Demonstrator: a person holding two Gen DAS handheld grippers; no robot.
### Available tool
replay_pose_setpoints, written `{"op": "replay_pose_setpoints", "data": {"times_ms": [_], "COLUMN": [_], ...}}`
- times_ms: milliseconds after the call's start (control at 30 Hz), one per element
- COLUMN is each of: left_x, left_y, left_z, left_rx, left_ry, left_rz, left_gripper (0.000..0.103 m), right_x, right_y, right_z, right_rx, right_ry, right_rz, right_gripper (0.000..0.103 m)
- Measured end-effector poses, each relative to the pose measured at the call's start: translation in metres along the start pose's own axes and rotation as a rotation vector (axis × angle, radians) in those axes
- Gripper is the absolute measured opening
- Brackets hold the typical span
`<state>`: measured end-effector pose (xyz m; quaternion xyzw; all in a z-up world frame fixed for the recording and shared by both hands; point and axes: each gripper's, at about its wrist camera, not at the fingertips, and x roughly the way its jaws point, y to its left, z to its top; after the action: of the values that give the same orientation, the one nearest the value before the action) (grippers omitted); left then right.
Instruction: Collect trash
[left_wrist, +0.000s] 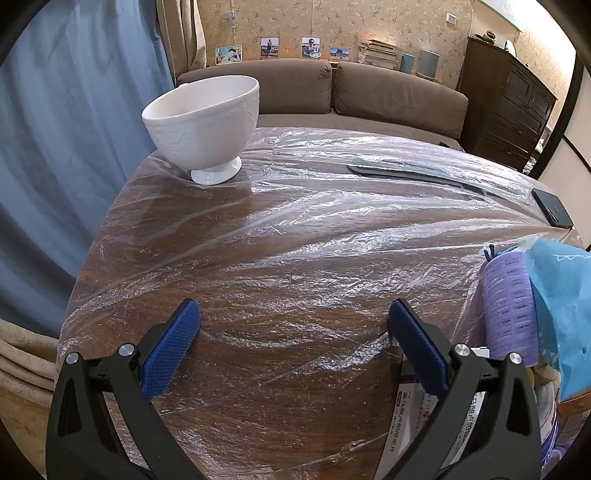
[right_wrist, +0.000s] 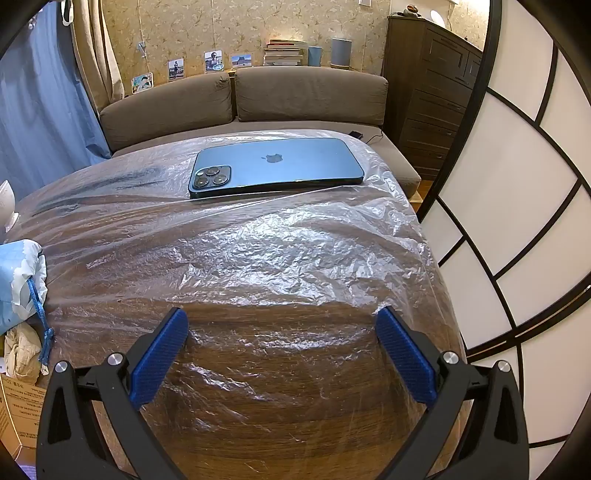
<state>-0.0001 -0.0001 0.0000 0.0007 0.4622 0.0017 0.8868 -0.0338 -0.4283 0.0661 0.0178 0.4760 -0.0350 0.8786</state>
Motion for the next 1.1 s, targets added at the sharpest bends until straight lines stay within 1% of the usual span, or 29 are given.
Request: {"op": "replay_pose_setpoints", "data": {"times_ms": [1100], "left_x": [0.0001], "left_y": [0.0005], "left_z": [-0.0002], "left_rx": [-0.002], "left_ry": [0.001], "left_rz": [-0.003], "left_gripper": [0.102], "right_x": [0.0002], "right_y": [0.0], "right_z": [0.0002], "right_rx": [-0.002], "right_ry": [0.002], "right_rz": [-0.003], "right_gripper": [0.099]}}
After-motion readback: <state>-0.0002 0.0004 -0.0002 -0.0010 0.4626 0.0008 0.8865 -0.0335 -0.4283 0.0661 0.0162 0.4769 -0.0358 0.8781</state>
